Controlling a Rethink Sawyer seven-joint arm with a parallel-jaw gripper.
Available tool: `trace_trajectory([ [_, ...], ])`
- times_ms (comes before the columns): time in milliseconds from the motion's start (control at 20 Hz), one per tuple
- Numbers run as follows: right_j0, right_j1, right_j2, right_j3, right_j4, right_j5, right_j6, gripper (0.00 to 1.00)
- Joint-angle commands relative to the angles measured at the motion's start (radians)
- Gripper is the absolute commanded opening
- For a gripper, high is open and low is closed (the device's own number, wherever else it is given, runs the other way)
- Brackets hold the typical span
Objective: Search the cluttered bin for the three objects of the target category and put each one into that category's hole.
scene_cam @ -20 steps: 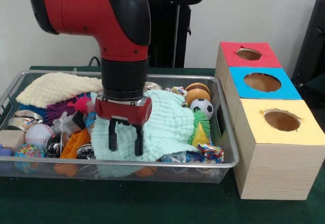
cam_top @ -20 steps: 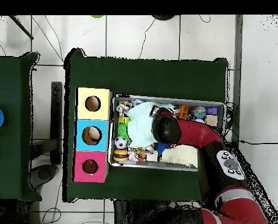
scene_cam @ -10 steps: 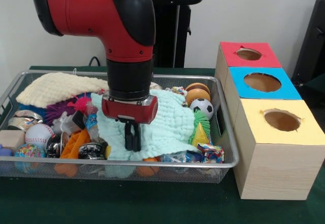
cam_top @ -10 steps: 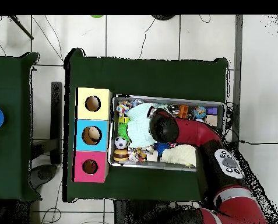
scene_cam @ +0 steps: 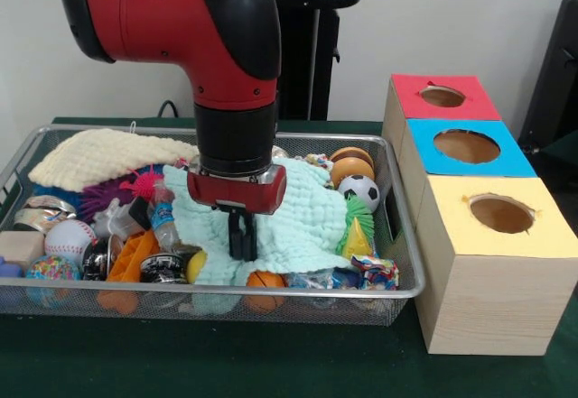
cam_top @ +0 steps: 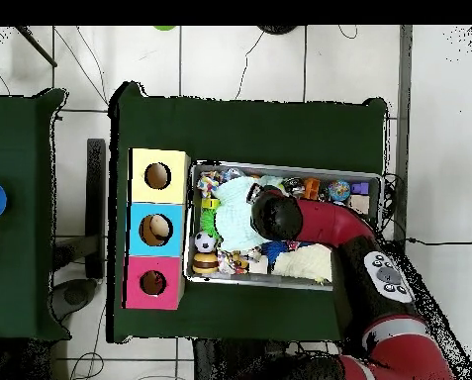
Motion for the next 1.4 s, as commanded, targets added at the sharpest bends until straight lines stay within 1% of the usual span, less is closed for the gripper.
trace_trajectory([
  [50, 0.02, -0.078, 0.063, 0.095, 0.01, 0.216, -0.03, 0.0],
  [100, 0.043, -0.134, 0.041, 0.129, 0.029, 0.256, 0.0, 0.0],
  [150, 0.054, -0.162, 0.032, 0.144, 0.043, 0.291, 0.015, 0.0],
  [200, 0.069, -0.199, 0.021, 0.167, 0.071, 0.359, 0.039, 0.0],
  [300, 0.09, -0.247, 0.006, 0.193, 0.09, 0.409, 0.063, 0.0],
  [500, 0.115, -0.301, -0.006, 0.225, 0.129, 0.486, 0.101, 0.0],
  [700, 0.136, -0.332, -0.012, 0.242, 0.159, 0.521, 0.121, 0.0],
  [1050, 0.161, -0.354, -0.027, 0.316, 0.208, 0.506, 0.146, 0.0],
  [1200, 0.179, -0.38, -0.039, 0.356, 0.224, 0.491, 0.157, 0.0],
  [1250, 0.183, -0.384, -0.043, 0.358, 0.221, 0.477, 0.154, 0.0],
  [1300, 0.181, -0.371, -0.04, 0.349, 0.212, 0.445, 0.143, 0.0],
  [1400, 0.179, -0.315, -0.04, 0.321, 0.184, 0.337, 0.139, 0.0],
])
